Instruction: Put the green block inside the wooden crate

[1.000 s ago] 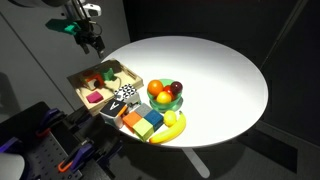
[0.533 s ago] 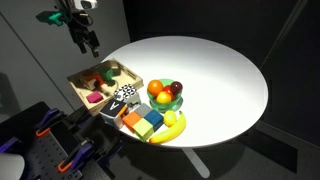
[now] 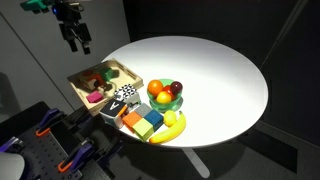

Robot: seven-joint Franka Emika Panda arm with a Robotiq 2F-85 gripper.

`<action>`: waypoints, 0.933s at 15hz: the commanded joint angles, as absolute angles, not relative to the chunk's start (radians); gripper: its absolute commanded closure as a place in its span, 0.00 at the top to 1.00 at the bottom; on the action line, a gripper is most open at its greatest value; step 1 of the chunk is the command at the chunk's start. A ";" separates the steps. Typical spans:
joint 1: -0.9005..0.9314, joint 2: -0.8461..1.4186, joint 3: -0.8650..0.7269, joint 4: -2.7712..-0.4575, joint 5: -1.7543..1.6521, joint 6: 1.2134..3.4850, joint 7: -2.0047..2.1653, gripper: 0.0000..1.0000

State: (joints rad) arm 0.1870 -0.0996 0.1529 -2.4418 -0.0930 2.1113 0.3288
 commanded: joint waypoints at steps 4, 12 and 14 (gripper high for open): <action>0.178 -0.200 0.162 -2.468 -0.075 2.019 0.230 1.00; 0.184 -0.317 0.164 -2.550 -0.070 2.076 0.164 1.00; 0.185 -0.346 0.163 -2.577 -0.064 2.111 0.149 1.00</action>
